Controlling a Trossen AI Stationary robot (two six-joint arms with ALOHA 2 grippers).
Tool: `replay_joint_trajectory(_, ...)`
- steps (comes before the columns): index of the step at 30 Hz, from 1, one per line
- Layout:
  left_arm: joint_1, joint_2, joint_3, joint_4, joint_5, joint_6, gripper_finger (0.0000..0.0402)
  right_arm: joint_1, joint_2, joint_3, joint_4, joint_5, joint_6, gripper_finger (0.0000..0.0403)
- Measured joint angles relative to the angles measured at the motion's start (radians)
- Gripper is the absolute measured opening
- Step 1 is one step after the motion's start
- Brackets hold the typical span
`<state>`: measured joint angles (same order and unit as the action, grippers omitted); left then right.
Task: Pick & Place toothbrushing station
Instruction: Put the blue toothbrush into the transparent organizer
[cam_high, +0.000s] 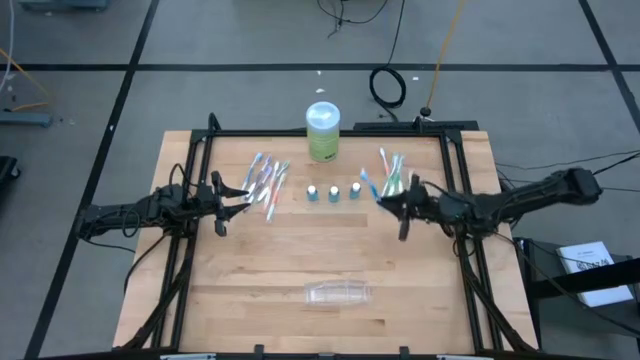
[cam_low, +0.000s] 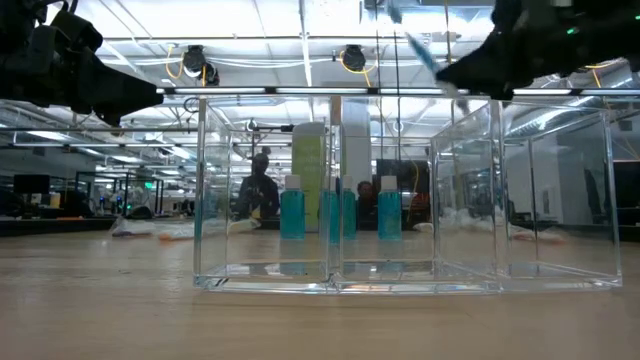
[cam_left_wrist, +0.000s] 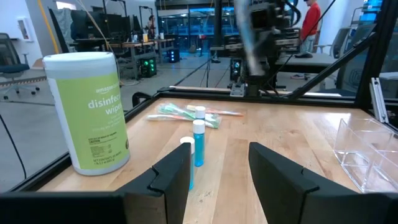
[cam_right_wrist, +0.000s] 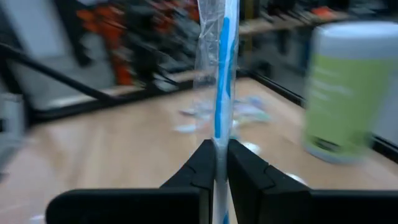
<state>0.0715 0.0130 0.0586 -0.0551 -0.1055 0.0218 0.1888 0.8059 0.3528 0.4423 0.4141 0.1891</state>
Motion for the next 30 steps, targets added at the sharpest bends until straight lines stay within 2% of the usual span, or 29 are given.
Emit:
replay_joint_trajectory(5, 0.000, 0.000, 0.000, 0.000, 0.000, 0.000, 0.0166, 0.157, 0.000, -0.100, 0.221, 0.000, -0.039, 0.0018)
replay_joint_trajectory(9, 0.000, 0.000, 0.000, 0.000, 0.000, 0.000, 0.0166, 0.259, 0.018, -0.161, 0.311, 0.000, -0.046, 0.0018)
replay_joint_trajectory(14, 0.000, 0.000, 0.000, 0.000, 0.000, 0.000, 0.0166, 0.354, 0.098, -0.166, 0.395, -0.001, -0.050, 0.0018)
replay_joint_trajectory(24, 0.000, 0.000, 0.000, 0.000, 0.000, 0.000, 0.0166, 0.448, 0.344, -0.165, 0.705, -0.027, -0.075, 0.0018)
replay_joint_trajectory(28, 0.000, 0.000, 0.000, 0.000, 0.000, 0.000, 0.0166, 0.449, 0.459, -0.105, 0.723, -0.027, -0.077, 0.0018)
replay_joint_trajectory(30, 0.000, 0.000, 0.000, 0.000, 0.000, 0.000, 0.0166, 0.448, 0.521, -0.058, 0.723, -0.060, -0.101, 0.0018)
